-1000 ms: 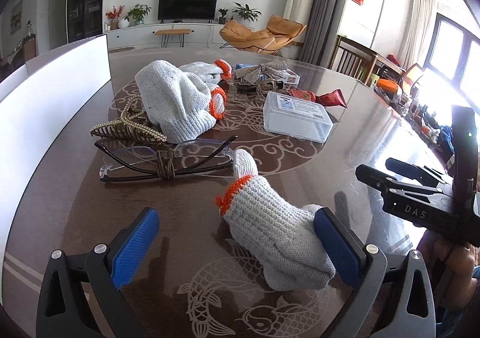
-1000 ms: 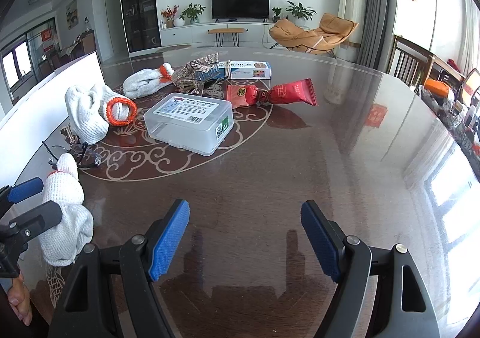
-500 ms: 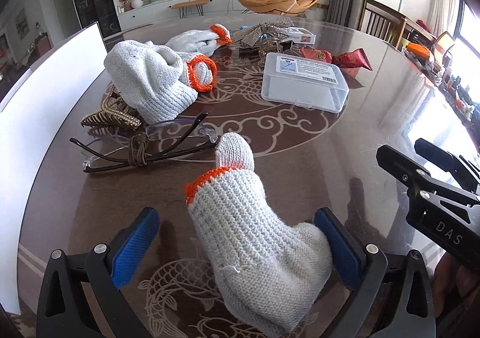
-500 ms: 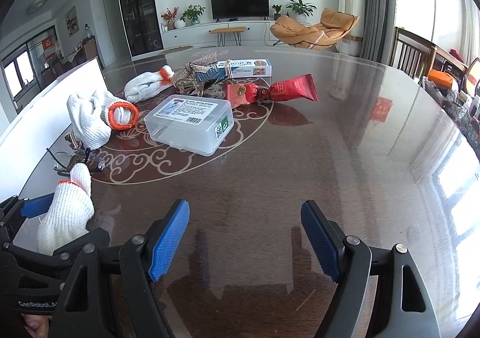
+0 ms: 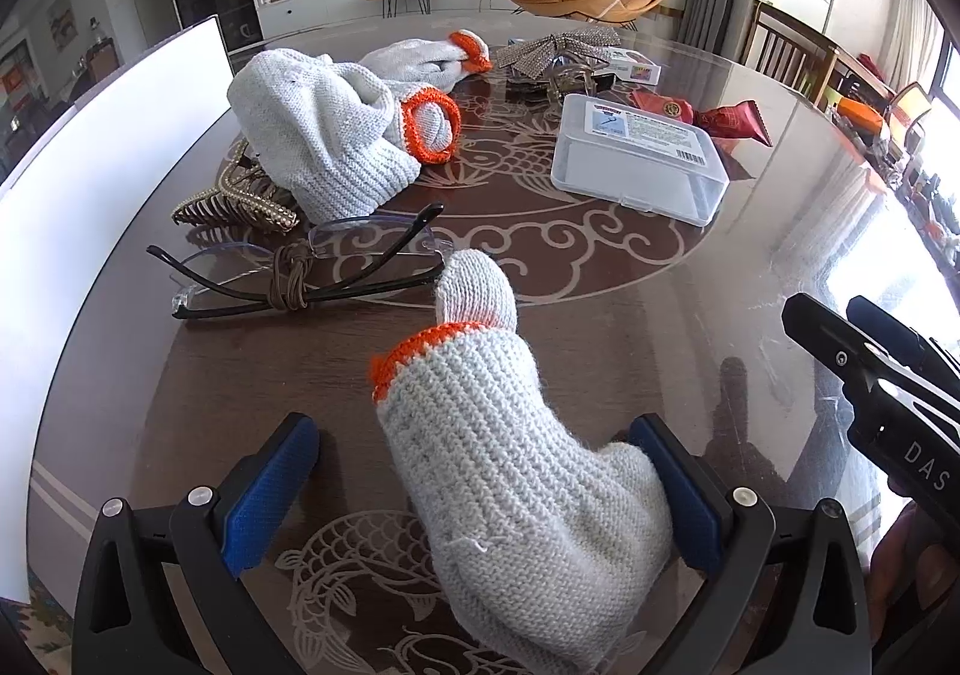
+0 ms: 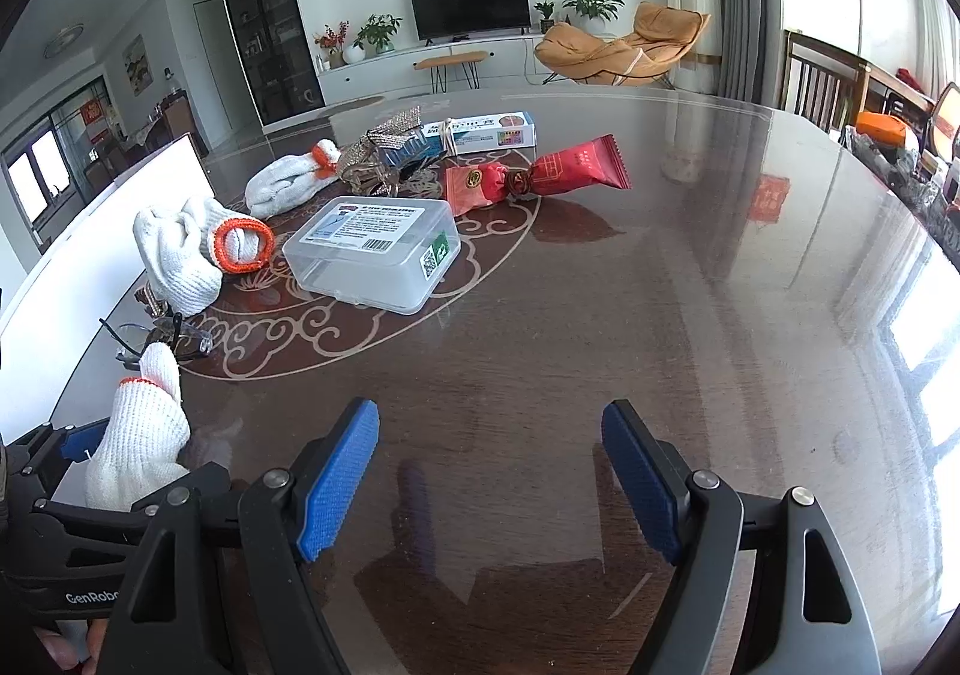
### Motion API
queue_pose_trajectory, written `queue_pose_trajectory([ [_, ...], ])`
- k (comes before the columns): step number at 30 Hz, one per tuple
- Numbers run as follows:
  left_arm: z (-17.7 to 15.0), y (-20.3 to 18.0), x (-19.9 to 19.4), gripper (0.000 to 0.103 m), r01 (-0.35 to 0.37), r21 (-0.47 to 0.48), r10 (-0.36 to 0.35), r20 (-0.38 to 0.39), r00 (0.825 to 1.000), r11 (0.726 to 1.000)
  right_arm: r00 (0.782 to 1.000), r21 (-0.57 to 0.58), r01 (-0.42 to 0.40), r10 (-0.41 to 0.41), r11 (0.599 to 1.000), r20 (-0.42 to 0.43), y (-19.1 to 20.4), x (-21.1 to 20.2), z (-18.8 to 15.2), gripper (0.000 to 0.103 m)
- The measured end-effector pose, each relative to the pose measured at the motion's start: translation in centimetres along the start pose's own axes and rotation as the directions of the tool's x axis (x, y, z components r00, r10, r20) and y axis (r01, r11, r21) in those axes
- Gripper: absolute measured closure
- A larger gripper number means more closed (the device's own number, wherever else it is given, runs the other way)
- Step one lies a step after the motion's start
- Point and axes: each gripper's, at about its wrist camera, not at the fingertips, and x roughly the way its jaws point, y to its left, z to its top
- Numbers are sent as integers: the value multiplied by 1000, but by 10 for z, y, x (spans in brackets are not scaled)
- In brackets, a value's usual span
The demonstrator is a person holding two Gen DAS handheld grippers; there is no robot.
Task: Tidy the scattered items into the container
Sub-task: 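Hold the white orange-cuffed glove in the left gripper and lift it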
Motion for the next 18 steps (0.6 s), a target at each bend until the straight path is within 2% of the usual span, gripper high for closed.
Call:
queue_pose_trajectory([
  [18, -2, 3, 0, 0, 0, 1, 0, 18, 1000, 1000, 1000, 3, -9, 9, 1000, 27, -2, -1, 0, 25],
])
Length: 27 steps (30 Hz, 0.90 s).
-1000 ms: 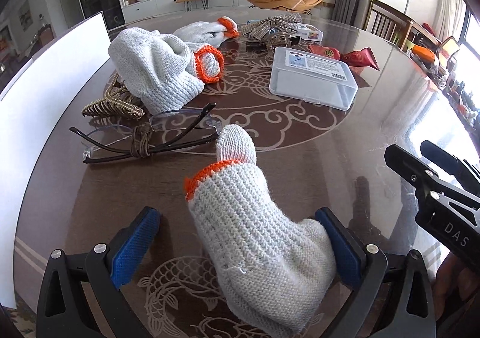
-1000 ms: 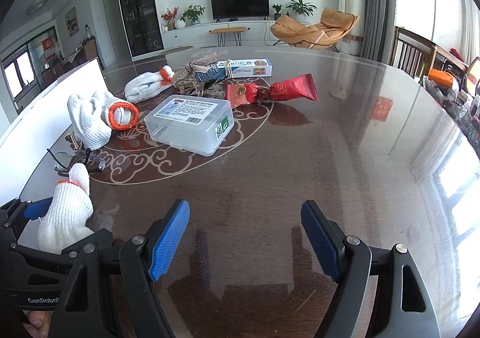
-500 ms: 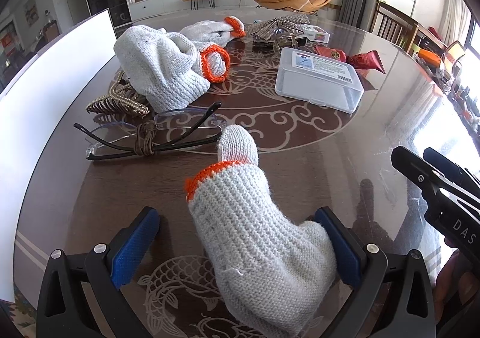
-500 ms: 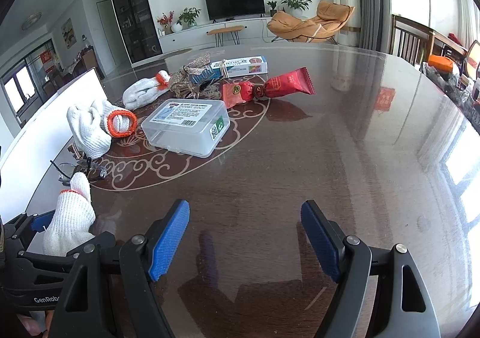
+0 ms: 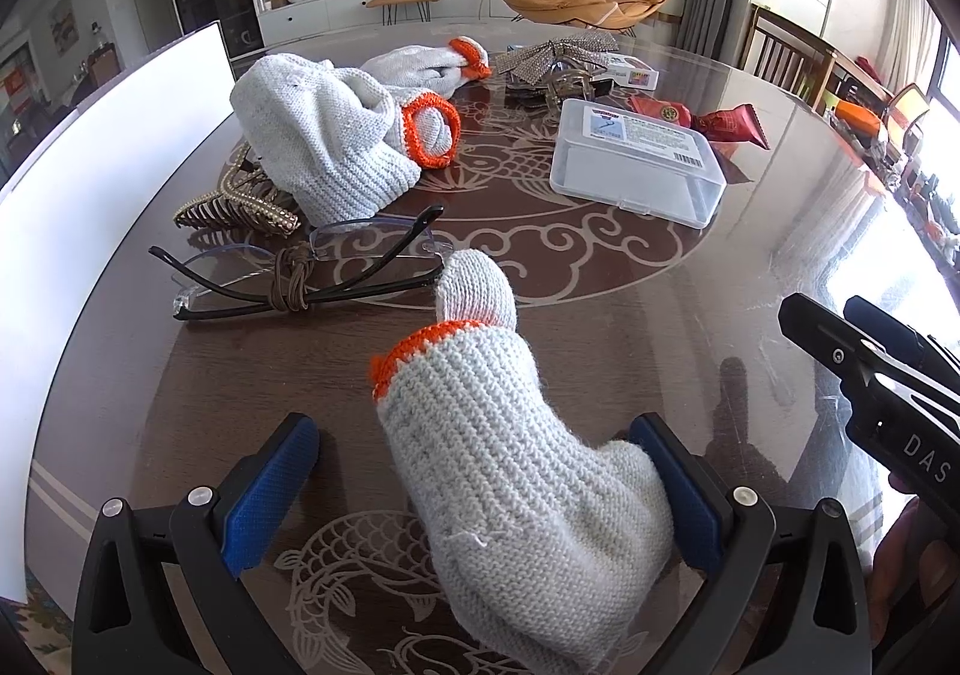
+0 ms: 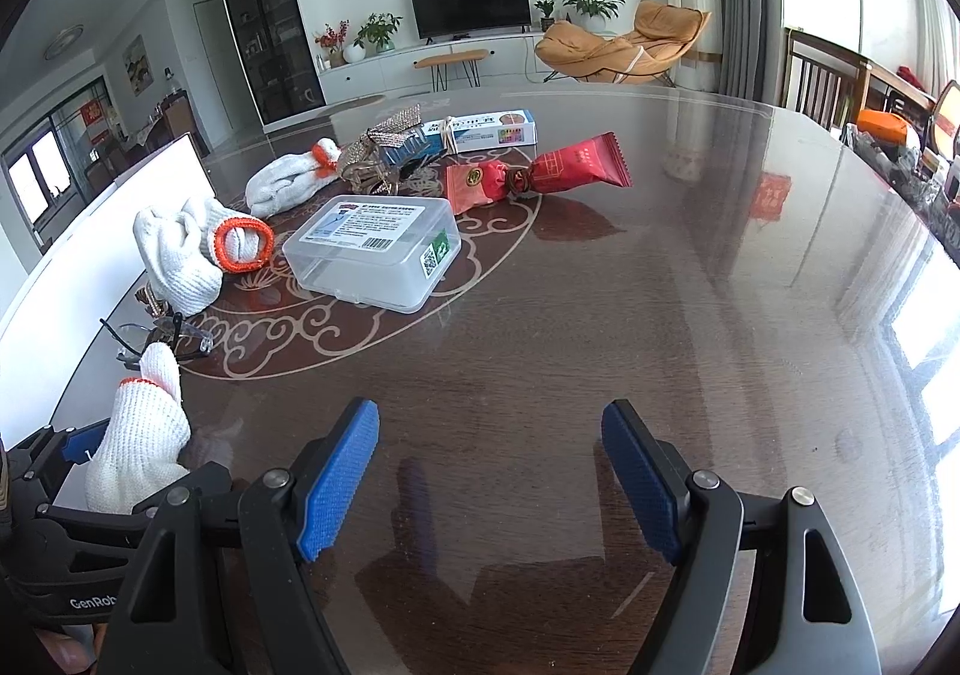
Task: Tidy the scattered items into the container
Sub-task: 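Hold the white orange-cuffed glove in the left gripper and lift it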
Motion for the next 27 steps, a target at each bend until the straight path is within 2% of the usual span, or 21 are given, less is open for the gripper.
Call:
queue_pose_trajectory([
  [27, -1, 0, 0, 0, -2, 1, 2, 22, 1000, 1000, 1000, -3, 9, -9, 1000, -3, 1, 3, 0, 25],
])
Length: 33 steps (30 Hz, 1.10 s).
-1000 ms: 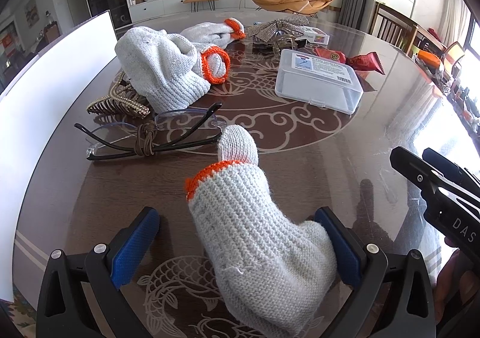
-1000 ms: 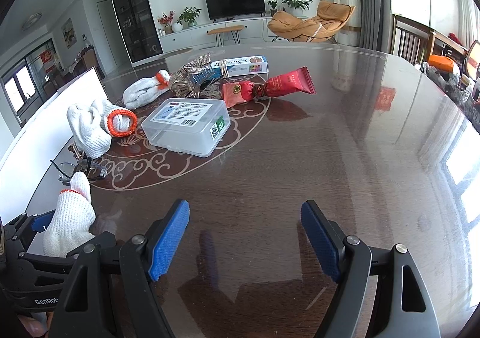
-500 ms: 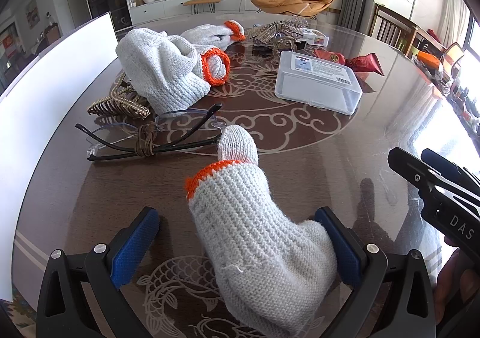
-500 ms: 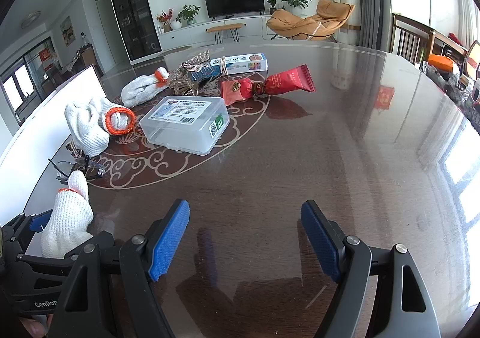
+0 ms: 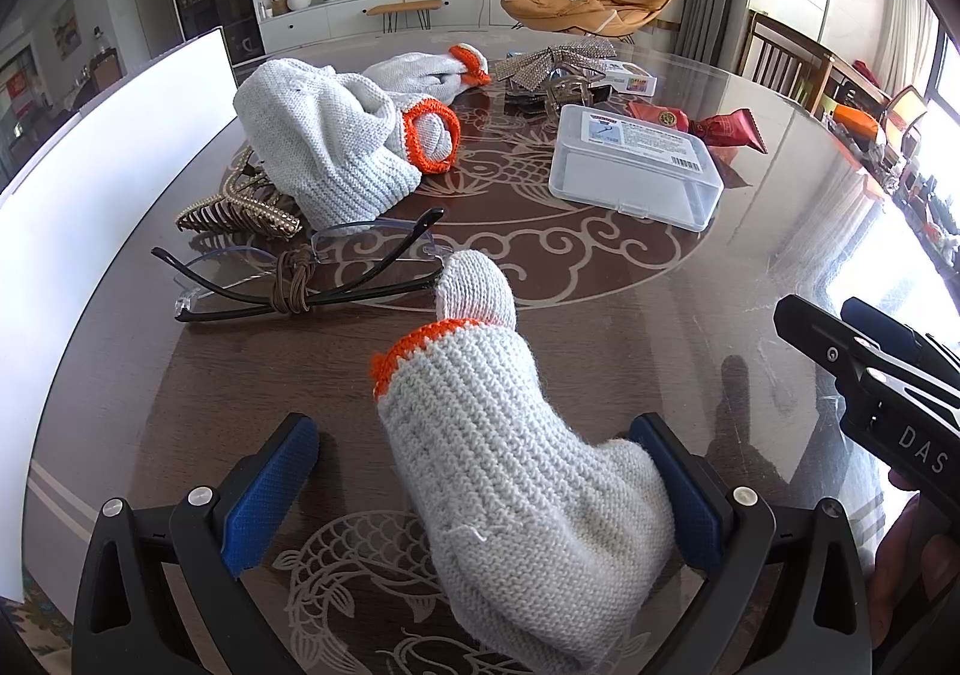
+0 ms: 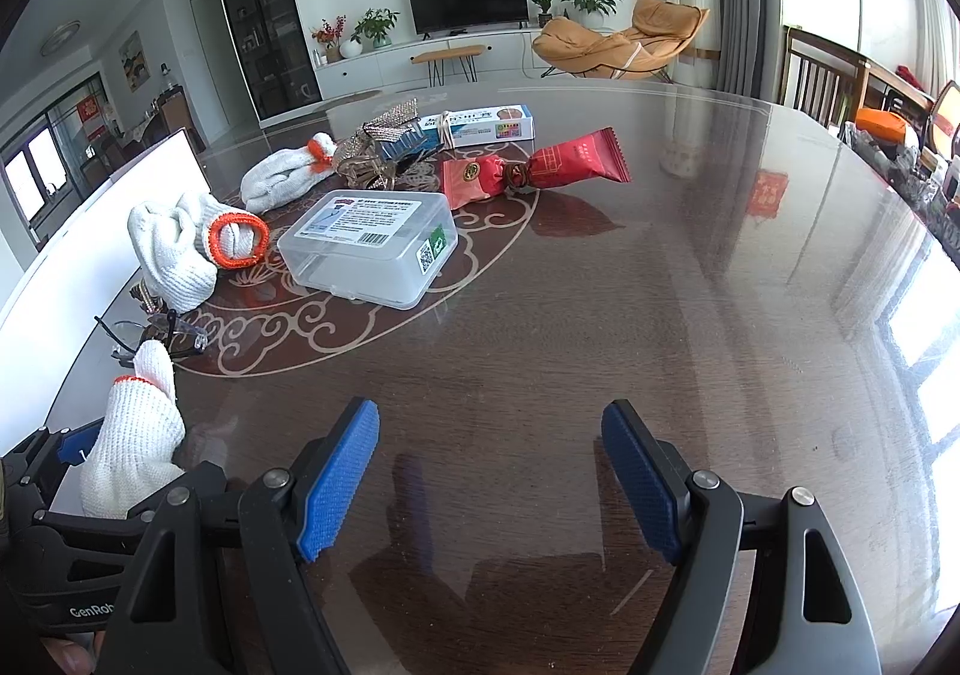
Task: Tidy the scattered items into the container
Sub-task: 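Hold the white orange-cuffed glove in the left gripper and lift it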
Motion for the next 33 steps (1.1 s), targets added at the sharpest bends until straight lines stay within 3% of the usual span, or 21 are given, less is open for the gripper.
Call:
queue_pose_trajectory([
  [6, 0, 7, 0, 0, 23, 31, -23, -13, 1000, 999, 1000, 0, -1, 1, 1000, 2, 0, 0, 0, 25],
  [14, -6, 62, -4, 0, -13, -26, 12, -25, 1000, 1000, 1000, -1, 0, 0, 1000, 7, 0, 0, 0, 25],
  [18, -6, 64, -4, 0, 13, 16, -12, -33, 999, 1000, 1000, -2, 4, -4, 1000, -5, 0, 1, 0, 25],
  [26, -4, 62, -1, 1, -5, -2, 5, -38, 999, 1000, 1000, -4, 11, -11, 1000, -10, 1, 2, 0, 25],
  [27, -6, 62, -4, 9, -2, 3, 2, -21, 1000, 1000, 1000, -3, 10, -10, 1000, -10, 1, 2, 0, 25],
  [29, -7, 62, -12, 62, 3, 22, -4, 23, 1000, 1000, 1000, -4, 9, -9, 1000, -8, 0, 2, 0, 25],
  [33, -9, 74, -17, 70, 75, -19, -75, 26, 997, 997, 1000, -5, 9, -9, 1000, -13, 1, 2, 1, 25],
])
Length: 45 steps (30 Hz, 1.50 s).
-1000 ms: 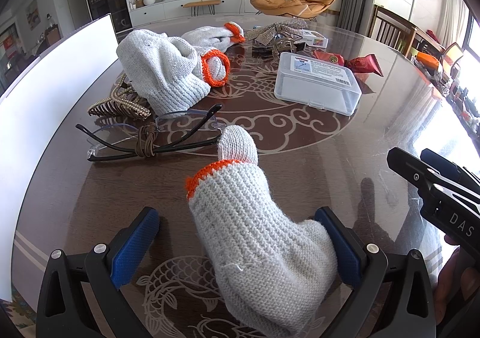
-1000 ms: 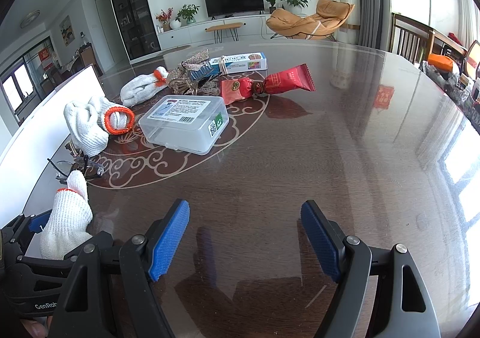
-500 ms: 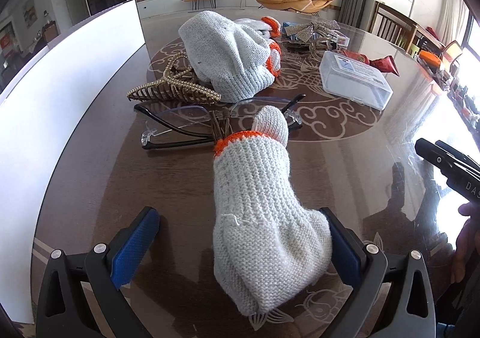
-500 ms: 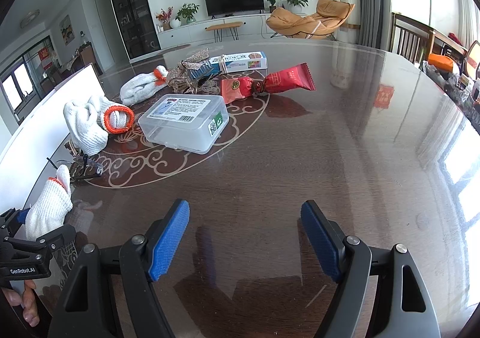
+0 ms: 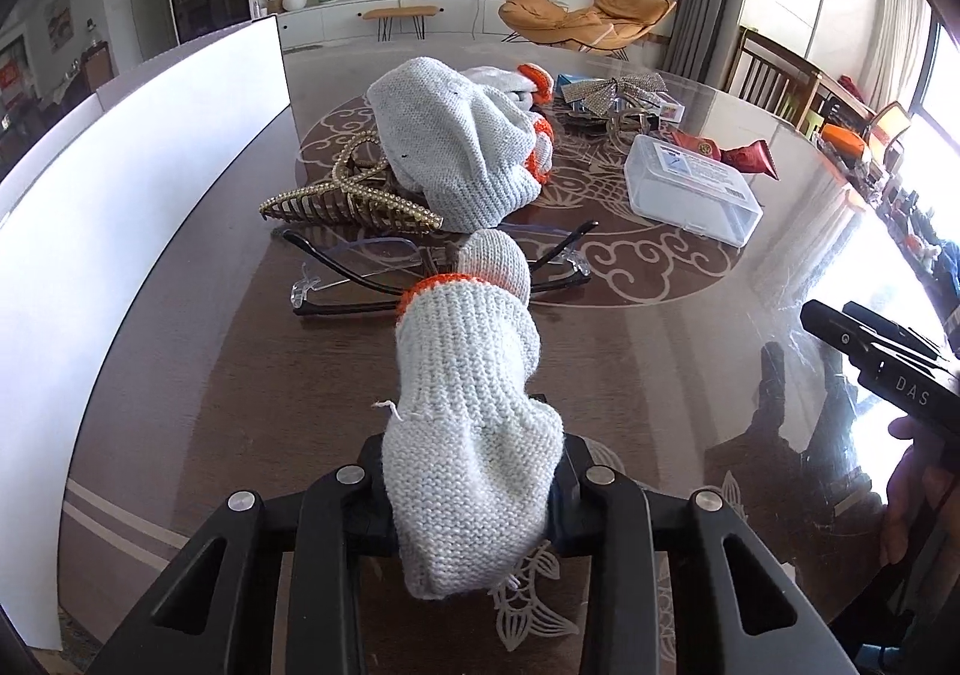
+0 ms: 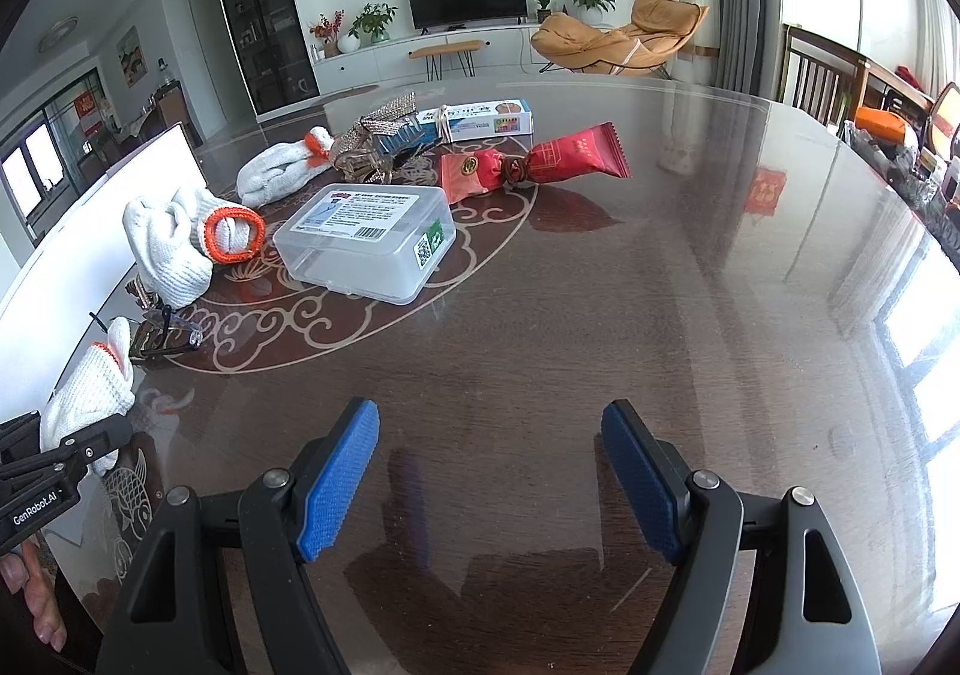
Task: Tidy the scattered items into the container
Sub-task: 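Hold the white orange-cuffed glove in the left gripper and lift it, then grasp the black eyeglasses with the right gripper while left holds the glove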
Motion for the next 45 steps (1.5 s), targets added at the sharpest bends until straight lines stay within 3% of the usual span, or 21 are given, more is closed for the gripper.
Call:
queue_pose_trajectory([
  [6, -16, 34, -15, 70, -20, -89, 20, 0, 1000, 996, 998, -65, -43, 45, 997, 35, 10, -7, -2, 25],
  [10, -27, 55, -24, 70, -69, -127, 69, 0, 998, 990, 975, -245, -222, 217, 944, -47, 52, -3, 1, 25],
  [12, -30, 62, -26, 70, -78, -139, 79, 2, 997, 987, 954, -384, -291, 294, 876, -51, 85, -5, 8, 25],
  [14, -30, 68, -27, 70, -82, -146, 83, 0, 997, 986, 924, -536, -358, 370, 764, -90, 121, -4, 18, 25],
  [16, -32, 70, -28, 70, -82, -151, 83, 2, 997, 985, 913, -667, -367, 388, 648, -125, 152, 3, 28, 25],
  [18, -33, 69, -28, 70, -84, -153, 85, 5, 996, 985, 904, -729, -395, 376, 559, -202, 169, 18, 37, 25],
  [21, -33, 67, -28, 70, -90, -147, 93, 11, 996, 985, 862, -731, -493, 380, 472, -337, 187, 42, 46, 25],
  [24, -32, 66, -27, 70, -92, -145, 94, 13, 995, 985, 849, -747, -521, 343, 413, -403, 202, 64, 41, 27],
  [26, -32, 67, -27, 70, -87, -146, 90, 12, 996, 985, 838, -734, -540, 347, 412, -422, 212, 70, 39, 27],
  [28, -32, 68, -27, 69, -88, -144, 91, 12, 996, 986, 813, -700, -577, 382, 421, -440, 217, 71, 39, 32],
  [30, -32, 67, -27, 69, -99, -135, 101, 13, 995, 986, 792, -671, -607, 397, 425, -464, 220, 70, 36, 72],
  [31, -32, 66, -27, 68, -107, -128, 110, 14, 994, 986, 796, -670, -602, 394, 434, -460, 220, 67, 34, 74],
  [32, -32, 63, -26, 67, -118, -118, 121, 14, 993, 986, 814, -685, -577, 380, 445, -439, 221, 64, 30, 77],
  [35, -32, 60, -25, 67, -144, -94, 145, 11, 989, 985, 834, -676, -551, 357, 489, -421, 209, 57, 27, 78],
  [38, -32, 57, -26, 67, -121, -93, 122, 7, 993, 988, 840, -600, -542, 361, 589, -405, 169, 44, 26, 78],
  [42, -27, 37, -20, 67, -89, -56, 89, 10, 996, 994, 899, -525, -430, 297, 735, -321, 93, 16, 12, 77],
  [45, -12, 15, -9, 67, -45, -10, 45, 9, 999, 999, 932, -474, -350, 251, 808, -261, 47, -1, 0, 77],
])
